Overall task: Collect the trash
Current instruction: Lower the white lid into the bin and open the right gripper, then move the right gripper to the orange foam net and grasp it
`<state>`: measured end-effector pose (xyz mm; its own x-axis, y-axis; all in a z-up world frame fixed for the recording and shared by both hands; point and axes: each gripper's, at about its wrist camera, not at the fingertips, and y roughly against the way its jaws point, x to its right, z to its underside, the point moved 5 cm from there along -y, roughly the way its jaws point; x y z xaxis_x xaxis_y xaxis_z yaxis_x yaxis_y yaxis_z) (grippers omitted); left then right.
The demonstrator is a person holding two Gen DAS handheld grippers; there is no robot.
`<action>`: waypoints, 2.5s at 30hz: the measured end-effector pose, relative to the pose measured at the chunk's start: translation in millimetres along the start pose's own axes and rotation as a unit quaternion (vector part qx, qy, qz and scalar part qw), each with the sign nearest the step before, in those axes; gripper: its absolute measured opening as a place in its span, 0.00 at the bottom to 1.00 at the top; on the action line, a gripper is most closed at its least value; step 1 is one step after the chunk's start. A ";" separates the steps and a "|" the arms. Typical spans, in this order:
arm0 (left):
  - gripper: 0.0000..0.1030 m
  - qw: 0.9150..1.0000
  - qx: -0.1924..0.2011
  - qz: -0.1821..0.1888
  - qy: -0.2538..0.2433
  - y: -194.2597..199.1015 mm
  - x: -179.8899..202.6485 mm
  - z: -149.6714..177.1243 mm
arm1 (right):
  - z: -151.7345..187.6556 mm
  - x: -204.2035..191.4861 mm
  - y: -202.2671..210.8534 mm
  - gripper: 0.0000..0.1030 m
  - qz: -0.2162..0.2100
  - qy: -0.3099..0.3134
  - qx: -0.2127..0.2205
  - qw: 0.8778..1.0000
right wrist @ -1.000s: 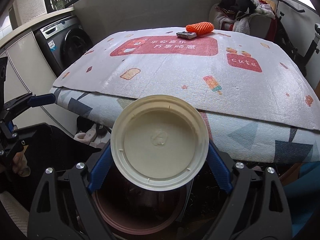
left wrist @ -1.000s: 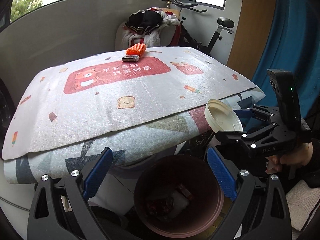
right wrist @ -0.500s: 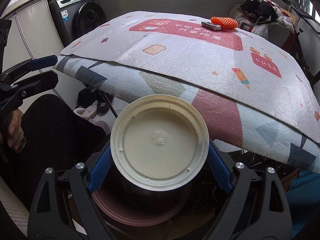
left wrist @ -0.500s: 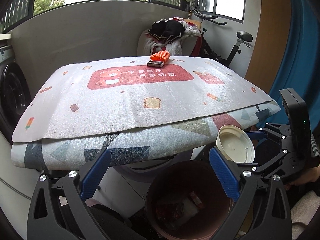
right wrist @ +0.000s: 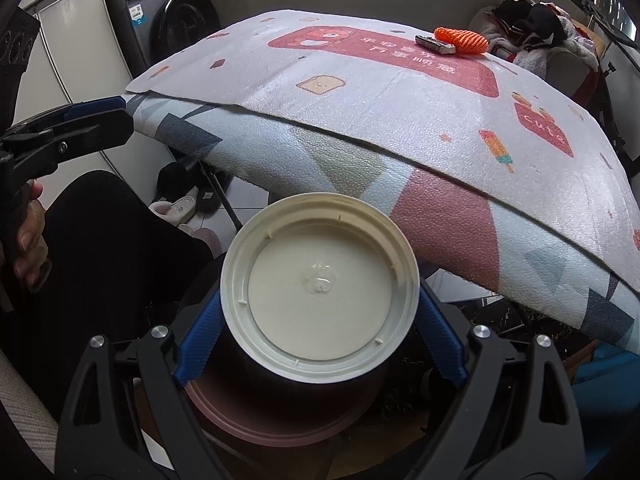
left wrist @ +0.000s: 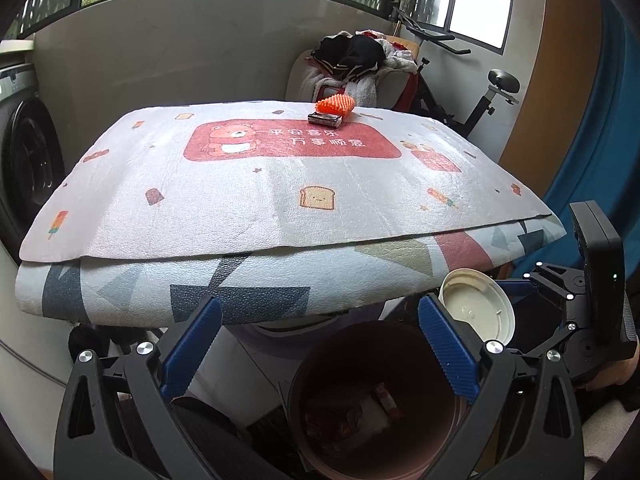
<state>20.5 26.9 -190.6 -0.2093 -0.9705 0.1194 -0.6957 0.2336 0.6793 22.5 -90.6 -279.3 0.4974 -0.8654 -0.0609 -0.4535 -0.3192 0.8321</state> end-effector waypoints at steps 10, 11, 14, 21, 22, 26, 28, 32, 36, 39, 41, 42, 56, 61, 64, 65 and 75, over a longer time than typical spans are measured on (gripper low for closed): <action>0.94 1.000 0.001 -0.001 0.000 0.2 -0.7 0.3 | 2.8 -1.8 -4.8 0.94 0.005 0.004 -0.013 1.000; 0.94 1.000 0.001 -0.002 0.000 0.4 -0.9 0.4 | 3.4 -0.8 -5.7 0.94 0.005 0.000 -0.015 1.000; 0.94 1.000 0.001 -0.003 0.000 0.4 -1.4 0.3 | 4.3 3.0 -7.7 0.94 0.009 -0.009 -0.019 1.000; 0.94 1.000 0.008 -0.014 -0.006 4.8 -0.6 -4.7 | 0.4 20.0 -2.3 0.94 0.007 -0.048 -0.010 0.999; 0.94 1.000 0.008 -0.014 -0.008 4.6 -0.4 -5.8 | -0.4 23.6 -1.1 0.94 0.005 -0.056 -0.008 0.998; 0.94 1.000 0.006 -0.020 -0.012 2.6 -1.7 -12.9 | -7.1 39.0 3.8 0.94 0.008 -0.080 0.001 0.997; 0.94 1.000 0.010 -0.023 -0.014 3.2 -3.2 -19.0 | -12.9 47.9 8.1 0.94 0.014 -0.087 0.008 0.996; 0.94 0.999 0.025 -0.029 -0.010 3.1 -10.0 -39.3 | -27.0 68.2 18.1 0.94 0.027 -0.099 0.026 0.994; 0.94 0.999 0.044 -0.026 0.001 1.0 -20.1 -65.3 | -45.0 94.0 25.6 0.94 0.047 -0.110 0.039 0.992; 0.94 0.998 0.053 -0.025 -0.005 -2.0 -23.1 -86.3 | -60.1 112.6 32.4 0.94 0.060 -0.115 0.050 0.990; 0.94 0.998 0.058 -0.033 -0.015 -4.8 -24.1 -101.7 | -71.2 125.7 37.2 0.94 0.070 -0.118 0.056 0.989; 0.94 0.997 0.059 -0.036 -0.019 -6.5 -24.2 -109.5 | -77.0 132.4 39.5 0.94 0.074 -0.119 0.060 0.988; 0.94 0.998 0.061 -0.005 -0.026 -78.1 -32.8 -192.8 | -185.3 220.3 16.7 0.95 0.036 -0.179 0.093 0.979; 0.94 0.996 0.075 0.021 -0.043 -104.1 -41.7 -219.3 | -260.5 247.4 -27.5 0.94 0.075 -0.169 0.087 0.979; 0.94 0.996 0.068 0.001 -0.054 -123.3 -52.8 -232.8 | -304.8 266.6 -59.7 0.94 0.083 -0.178 0.086 0.977; 0.94 0.997 0.062 0.005 -0.052 -129.6 -57.3 -236.2 | -316.9 272.1 -68.9 0.94 0.087 -0.179 0.089 0.976; 0.94 0.999 0.025 -0.018 -0.014 -174.4 -93.7 -255.5 | -385.2 314.3 -183.8 0.78 0.051 -0.264 0.051 0.962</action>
<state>337.0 62.0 -135.3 -0.2029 -0.9764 0.0747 -0.7363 0.2024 0.6457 547.1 -155.1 -239.0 0.0141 -0.9609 -0.2765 -0.5640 -0.2360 0.7914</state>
